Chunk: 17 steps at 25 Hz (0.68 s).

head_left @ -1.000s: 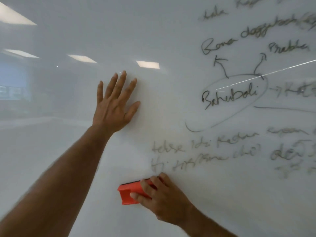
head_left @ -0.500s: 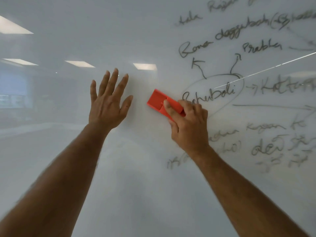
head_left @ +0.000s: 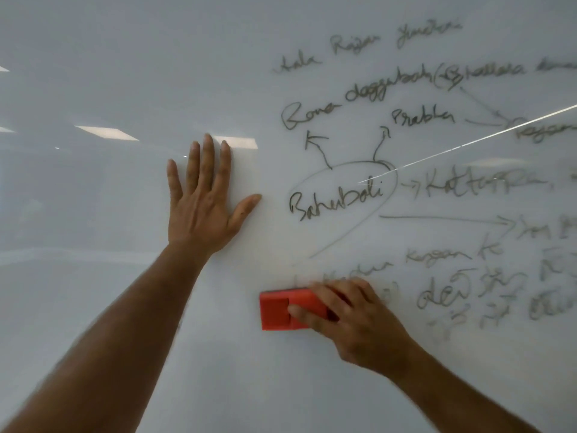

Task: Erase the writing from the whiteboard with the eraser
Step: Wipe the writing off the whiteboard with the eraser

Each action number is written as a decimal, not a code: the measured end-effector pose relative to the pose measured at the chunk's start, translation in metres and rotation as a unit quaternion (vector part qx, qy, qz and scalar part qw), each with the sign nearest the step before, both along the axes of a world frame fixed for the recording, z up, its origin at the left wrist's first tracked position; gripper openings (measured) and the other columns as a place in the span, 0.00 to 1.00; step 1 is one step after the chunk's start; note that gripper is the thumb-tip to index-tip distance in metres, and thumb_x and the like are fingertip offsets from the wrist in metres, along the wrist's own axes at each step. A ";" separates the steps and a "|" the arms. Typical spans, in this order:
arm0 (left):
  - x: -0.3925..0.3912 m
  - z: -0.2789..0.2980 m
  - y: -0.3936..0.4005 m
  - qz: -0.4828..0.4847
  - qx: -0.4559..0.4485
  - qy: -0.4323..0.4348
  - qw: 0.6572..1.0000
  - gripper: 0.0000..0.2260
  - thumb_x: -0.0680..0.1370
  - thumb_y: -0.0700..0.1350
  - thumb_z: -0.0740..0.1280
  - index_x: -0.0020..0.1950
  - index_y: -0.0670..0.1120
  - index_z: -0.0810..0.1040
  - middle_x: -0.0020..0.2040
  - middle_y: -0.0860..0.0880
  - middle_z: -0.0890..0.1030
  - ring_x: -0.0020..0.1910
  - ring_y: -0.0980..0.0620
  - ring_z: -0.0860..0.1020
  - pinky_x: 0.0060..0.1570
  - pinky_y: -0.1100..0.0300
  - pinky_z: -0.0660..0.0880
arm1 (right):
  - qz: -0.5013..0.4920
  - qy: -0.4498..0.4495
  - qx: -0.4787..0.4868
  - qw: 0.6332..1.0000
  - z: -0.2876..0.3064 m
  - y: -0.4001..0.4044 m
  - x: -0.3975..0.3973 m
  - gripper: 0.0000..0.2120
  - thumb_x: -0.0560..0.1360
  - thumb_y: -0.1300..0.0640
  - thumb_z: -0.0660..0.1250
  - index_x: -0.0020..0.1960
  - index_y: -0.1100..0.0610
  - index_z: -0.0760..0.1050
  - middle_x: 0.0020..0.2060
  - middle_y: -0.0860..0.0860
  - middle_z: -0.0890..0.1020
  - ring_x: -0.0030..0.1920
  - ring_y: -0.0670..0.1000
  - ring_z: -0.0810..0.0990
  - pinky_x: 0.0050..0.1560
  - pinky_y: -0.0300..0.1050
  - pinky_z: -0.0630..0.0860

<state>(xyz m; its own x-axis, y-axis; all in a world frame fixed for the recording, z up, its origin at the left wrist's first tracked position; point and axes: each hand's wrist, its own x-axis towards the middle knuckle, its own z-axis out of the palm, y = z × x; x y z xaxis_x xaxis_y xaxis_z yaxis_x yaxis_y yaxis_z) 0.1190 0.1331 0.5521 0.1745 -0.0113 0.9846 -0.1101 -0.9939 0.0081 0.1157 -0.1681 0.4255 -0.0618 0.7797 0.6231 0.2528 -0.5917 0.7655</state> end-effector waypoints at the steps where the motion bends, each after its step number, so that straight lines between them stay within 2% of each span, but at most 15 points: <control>1: 0.001 0.001 -0.003 0.003 0.007 -0.003 1.000 0.40 0.79 0.70 0.48 0.85 0.48 0.46 0.85 0.43 0.46 0.84 0.44 0.45 0.79 0.35 0.45 | 0.010 -0.016 0.039 0.999 0.025 -0.004 0.001 0.32 0.73 0.59 0.66 0.76 0.44 0.67 0.65 0.58 0.79 0.54 0.60 0.76 0.57 0.56 0.71; 4: 0.003 0.001 -0.005 0.016 0.012 -0.003 1.000 0.39 0.80 0.70 0.47 0.85 0.49 0.47 0.85 0.44 0.47 0.84 0.44 0.45 0.79 0.34 0.45 | 0.039 -0.048 0.169 0.984 0.106 -0.017 0.004 0.28 0.74 0.58 0.71 0.73 0.47 0.72 0.63 0.61 0.80 0.51 0.63 0.77 0.55 0.57 0.73; 8: 0.002 0.001 -0.005 0.019 0.010 -0.004 1.000 0.39 0.79 0.70 0.47 0.85 0.50 0.47 0.85 0.44 0.47 0.84 0.44 0.45 0.80 0.35 0.45 | 0.029 -0.041 0.348 0.936 0.207 -0.043 0.008 0.28 0.76 0.53 0.69 0.76 0.47 0.68 0.64 0.61 0.76 0.55 0.67 0.74 0.55 0.59 0.72; 12: 0.003 0.000 -0.004 0.022 0.012 -0.014 1.000 0.39 0.79 0.70 0.47 0.85 0.50 0.48 0.85 0.45 0.47 0.84 0.45 0.45 0.80 0.35 0.44 | 0.036 -0.012 0.459 0.888 0.248 -0.048 0.011 0.29 0.78 0.52 0.68 0.77 0.46 0.64 0.66 0.60 0.73 0.60 0.68 0.70 0.61 0.59 0.68; 14: 0.004 0.000 -0.005 0.023 0.013 -0.019 0.999 0.39 0.80 0.70 0.47 0.85 0.50 0.49 0.85 0.45 0.48 0.84 0.45 0.45 0.80 0.35 0.45 | 0.048 -0.001 0.448 0.893 0.240 -0.032 0.008 0.29 0.77 0.52 0.68 0.77 0.46 0.65 0.66 0.60 0.74 0.60 0.67 0.71 0.60 0.58 0.68; 17: 0.005 -0.001 -0.003 0.020 0.014 -0.027 0.999 0.37 0.81 0.68 0.47 0.85 0.50 0.49 0.85 0.45 0.48 0.84 0.45 0.46 0.80 0.36 0.44 | 0.084 -0.002 0.302 0.949 0.187 0.004 0.005 0.27 0.76 0.54 0.70 0.74 0.48 0.71 0.64 0.60 0.77 0.53 0.66 0.74 0.54 0.57 0.71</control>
<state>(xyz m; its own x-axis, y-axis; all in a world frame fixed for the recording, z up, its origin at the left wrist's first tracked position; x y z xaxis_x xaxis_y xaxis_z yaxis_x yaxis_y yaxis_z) 0.1245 0.1297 0.5514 0.1226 -0.0336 0.9919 -0.0693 -0.9973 -0.0253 0.1202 -0.1636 0.6120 -0.1561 0.2584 0.9533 0.3805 -0.8750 0.2995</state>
